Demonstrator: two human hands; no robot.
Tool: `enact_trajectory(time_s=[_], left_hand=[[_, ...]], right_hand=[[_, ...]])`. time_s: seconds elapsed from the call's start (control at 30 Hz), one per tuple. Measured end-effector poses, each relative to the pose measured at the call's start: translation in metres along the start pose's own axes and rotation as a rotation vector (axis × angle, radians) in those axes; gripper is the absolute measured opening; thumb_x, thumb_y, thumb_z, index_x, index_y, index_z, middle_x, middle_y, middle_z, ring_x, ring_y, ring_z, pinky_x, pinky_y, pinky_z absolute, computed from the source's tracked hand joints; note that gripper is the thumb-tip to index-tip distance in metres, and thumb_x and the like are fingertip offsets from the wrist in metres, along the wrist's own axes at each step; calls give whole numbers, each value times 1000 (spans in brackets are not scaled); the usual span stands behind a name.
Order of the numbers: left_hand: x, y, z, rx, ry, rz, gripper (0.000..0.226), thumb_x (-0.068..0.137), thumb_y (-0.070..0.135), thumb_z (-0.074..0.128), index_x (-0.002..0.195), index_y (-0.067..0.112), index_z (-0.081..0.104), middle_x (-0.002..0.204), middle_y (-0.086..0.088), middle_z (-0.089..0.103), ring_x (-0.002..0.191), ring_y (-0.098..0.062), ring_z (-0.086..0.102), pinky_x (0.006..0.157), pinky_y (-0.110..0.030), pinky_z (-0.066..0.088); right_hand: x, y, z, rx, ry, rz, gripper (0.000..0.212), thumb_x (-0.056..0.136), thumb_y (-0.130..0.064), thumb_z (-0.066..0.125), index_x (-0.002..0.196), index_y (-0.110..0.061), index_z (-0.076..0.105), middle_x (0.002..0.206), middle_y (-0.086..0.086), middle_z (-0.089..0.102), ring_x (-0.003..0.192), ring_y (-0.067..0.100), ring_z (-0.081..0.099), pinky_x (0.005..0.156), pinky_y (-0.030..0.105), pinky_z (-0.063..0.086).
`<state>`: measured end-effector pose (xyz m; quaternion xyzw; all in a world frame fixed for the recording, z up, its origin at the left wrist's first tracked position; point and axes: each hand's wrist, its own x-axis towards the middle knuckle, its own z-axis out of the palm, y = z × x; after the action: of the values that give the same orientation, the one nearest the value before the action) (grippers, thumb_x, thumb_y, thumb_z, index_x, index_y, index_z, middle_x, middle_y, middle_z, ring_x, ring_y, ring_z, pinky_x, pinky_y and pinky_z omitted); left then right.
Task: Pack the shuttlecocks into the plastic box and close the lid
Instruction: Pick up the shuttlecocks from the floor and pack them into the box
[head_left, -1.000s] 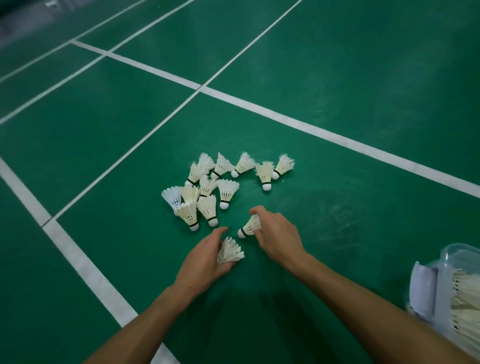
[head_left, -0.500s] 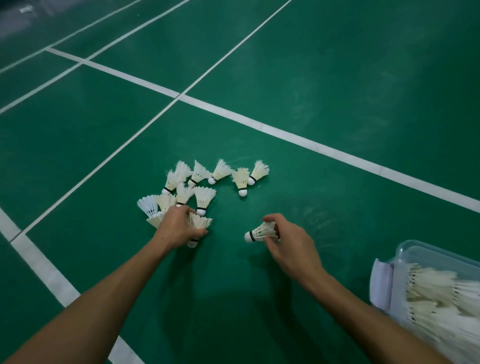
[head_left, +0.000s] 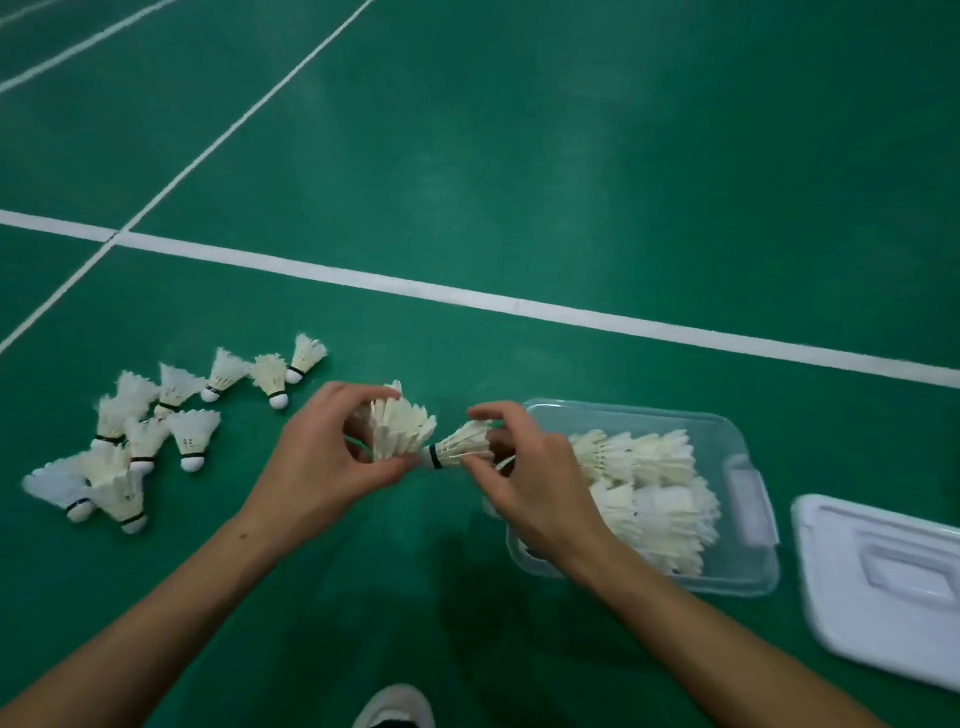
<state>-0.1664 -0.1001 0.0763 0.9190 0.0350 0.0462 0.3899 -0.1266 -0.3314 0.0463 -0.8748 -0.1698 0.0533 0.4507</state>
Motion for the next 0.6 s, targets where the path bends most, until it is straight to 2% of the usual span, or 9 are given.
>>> enact_trajectory(time_s=[0.13, 0.23, 0.33, 0.4, 0.5, 0.6], left_hand=[[16, 49, 33, -28, -74, 149, 63, 70, 29, 96, 127, 27, 69, 113, 8, 59, 88, -8, 66, 74, -22, 58], [22, 68, 56, -59, -33, 182, 65, 70, 32, 94, 129, 27, 68, 112, 8, 59, 88, -7, 66, 71, -24, 60], [26, 78, 70, -100, 49, 161, 64, 73, 31, 93, 131, 28, 67, 112, 6, 58, 88, -9, 64, 74, -25, 61], [26, 81, 76, -121, 93, 153, 64, 74, 31, 93, 132, 28, 67, 114, 6, 58, 88, -9, 64, 74, -25, 61], [26, 81, 81, -132, 105, 137, 63, 74, 28, 93, 131, 27, 67, 115, 5, 58, 88, -9, 64, 73, -24, 60], [29, 80, 84, -131, 88, 150, 62, 74, 26, 93, 130, 27, 68, 115, 4, 58, 87, -11, 64, 71, -27, 60]], right_hand=[[-23, 20, -46, 37, 81, 62, 40, 93, -26, 77, 129, -29, 60, 98, -6, 79, 78, 5, 72, 75, 36, 62], [-36, 32, -71, 45, 128, 84, 39, 95, -24, 75, 130, -28, 60, 100, -5, 78, 76, 4, 71, 74, 35, 62], [-47, 49, -94, 7, 173, 121, 39, 94, -21, 74, 130, -25, 60, 80, -12, 70, 68, 5, 64, 64, 26, 55], [-56, 60, -106, -36, 119, 176, 41, 92, -21, 76, 128, -28, 60, 70, -12, 59, 64, 5, 59, 61, 21, 48], [-65, 67, -101, -33, -64, 223, 43, 89, -21, 81, 125, -33, 61, 90, -18, 62, 73, -2, 65, 69, 14, 53], [-67, 68, -84, -90, -196, 210, 41, 88, -24, 83, 121, -32, 60, 94, -17, 63, 78, -2, 63, 75, 14, 54]])
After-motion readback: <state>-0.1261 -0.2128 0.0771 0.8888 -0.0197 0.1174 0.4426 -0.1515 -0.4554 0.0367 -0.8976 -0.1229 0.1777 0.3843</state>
